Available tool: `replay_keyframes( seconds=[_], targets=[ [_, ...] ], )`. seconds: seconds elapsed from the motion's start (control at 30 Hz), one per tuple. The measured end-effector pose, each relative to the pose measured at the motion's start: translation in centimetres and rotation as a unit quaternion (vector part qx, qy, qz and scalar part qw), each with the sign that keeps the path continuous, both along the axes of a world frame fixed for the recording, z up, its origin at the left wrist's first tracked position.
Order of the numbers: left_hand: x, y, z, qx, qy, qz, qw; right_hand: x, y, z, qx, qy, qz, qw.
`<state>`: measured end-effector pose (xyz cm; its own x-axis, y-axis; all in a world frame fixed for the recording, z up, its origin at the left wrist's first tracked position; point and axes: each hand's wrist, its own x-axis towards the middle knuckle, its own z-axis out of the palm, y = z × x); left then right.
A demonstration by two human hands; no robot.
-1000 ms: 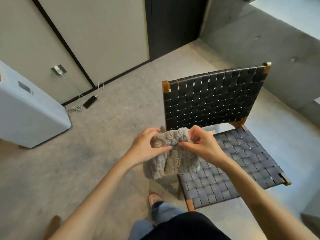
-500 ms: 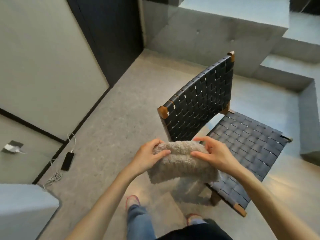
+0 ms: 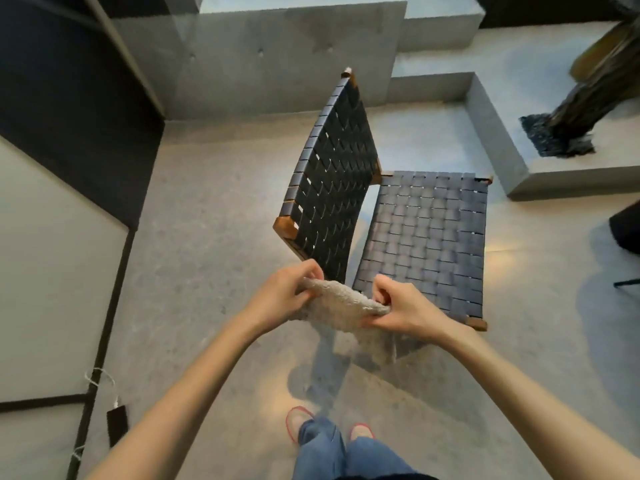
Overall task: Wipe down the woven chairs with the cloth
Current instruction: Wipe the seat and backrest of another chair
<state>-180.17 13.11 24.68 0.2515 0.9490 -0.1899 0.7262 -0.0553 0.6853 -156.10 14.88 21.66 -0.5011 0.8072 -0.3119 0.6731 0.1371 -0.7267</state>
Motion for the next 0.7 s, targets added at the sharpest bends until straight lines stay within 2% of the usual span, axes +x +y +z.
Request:
replay_keyframes(
  seconds=[0.1,0.33,0.43,0.53,0.7],
  targets=[
    [1.5,0.6,-0.9,0.003,0.067,-0.056,0.996,1.9,-0.9,-0.9,-0.02,0.0,-0.019,1.0],
    [4.2,0.1,-4.5,0.018,0.119,-0.116,0.986,6.3,-2.6,-3.5,-0.07,-0.062,0.045,0.995],
    [4.4,0.4,-7.2,-0.028,0.078,-0.079,0.993,7.8,-2.1,-6.5,-0.074,-0.04,-0.023,0.996],
    [4.6,1.0,-10.8,-0.078,-0.012,-0.008,0.997,8.2,-1.2,-10.6,-0.089,-0.003,-0.133,0.987],
    [4.9,2.9,-20.5,-0.063,-0.072,0.081,0.992,6.1,1.4,-20.0,-0.05,-0.008,-0.217,0.975]
  ],
)
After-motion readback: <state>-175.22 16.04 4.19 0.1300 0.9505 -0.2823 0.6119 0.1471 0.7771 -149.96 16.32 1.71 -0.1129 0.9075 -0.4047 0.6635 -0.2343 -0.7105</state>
